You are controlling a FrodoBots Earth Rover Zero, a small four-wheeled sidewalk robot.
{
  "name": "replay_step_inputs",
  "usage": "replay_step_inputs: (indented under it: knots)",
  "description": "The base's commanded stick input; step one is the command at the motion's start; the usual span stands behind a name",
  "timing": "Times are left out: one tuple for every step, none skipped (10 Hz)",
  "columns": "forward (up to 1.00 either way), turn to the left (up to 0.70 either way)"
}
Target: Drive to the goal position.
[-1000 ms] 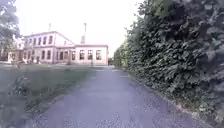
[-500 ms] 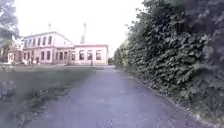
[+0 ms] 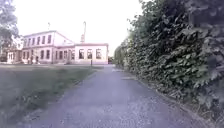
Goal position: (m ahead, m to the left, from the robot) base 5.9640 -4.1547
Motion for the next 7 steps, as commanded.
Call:
replay_step_inputs:
  knots:
    - [0.70, 0.00]
    - [0.70, 0.00]
    - [0.70, 0.00]
    - [0.70, 0.00]
    - [0.70, 0.00]
    - [0.70, 0.00]
    - [0.70, 0.00]
